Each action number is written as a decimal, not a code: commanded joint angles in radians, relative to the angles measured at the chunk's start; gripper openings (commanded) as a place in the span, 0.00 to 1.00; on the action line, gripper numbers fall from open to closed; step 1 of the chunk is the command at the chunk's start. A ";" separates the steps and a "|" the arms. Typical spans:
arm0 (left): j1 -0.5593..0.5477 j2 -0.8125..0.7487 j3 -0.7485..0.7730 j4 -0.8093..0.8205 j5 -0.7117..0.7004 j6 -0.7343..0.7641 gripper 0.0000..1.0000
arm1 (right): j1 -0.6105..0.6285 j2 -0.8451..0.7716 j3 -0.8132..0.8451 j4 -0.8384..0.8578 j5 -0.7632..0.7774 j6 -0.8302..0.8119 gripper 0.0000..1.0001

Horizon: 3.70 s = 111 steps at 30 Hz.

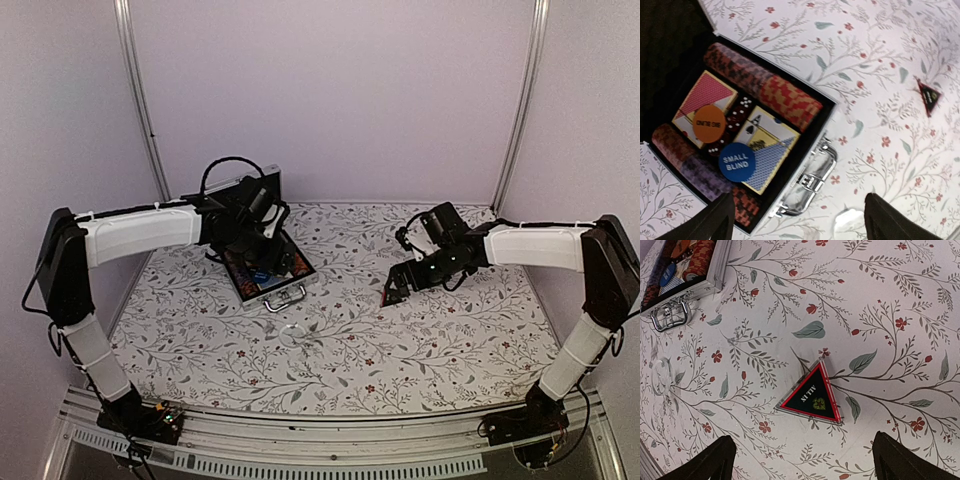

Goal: Pack up texas hold em set

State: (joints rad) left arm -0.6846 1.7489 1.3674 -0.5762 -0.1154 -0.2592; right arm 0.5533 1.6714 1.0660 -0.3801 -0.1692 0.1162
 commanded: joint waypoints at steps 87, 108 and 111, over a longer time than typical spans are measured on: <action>0.055 0.036 0.057 -0.061 -0.044 0.018 0.56 | -0.003 -0.029 -0.032 0.041 0.006 0.021 0.99; 0.192 0.262 0.220 0.003 -0.050 0.042 0.60 | -0.003 -0.029 -0.032 0.033 0.013 0.017 0.99; 0.202 0.289 0.238 0.009 -0.048 0.040 0.61 | -0.003 -0.029 -0.034 0.032 0.013 0.018 0.99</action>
State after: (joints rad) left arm -0.5068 2.0109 1.5578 -0.5999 -0.1493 -0.2241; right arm 0.5533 1.6573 1.0214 -0.3428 -0.1673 0.1383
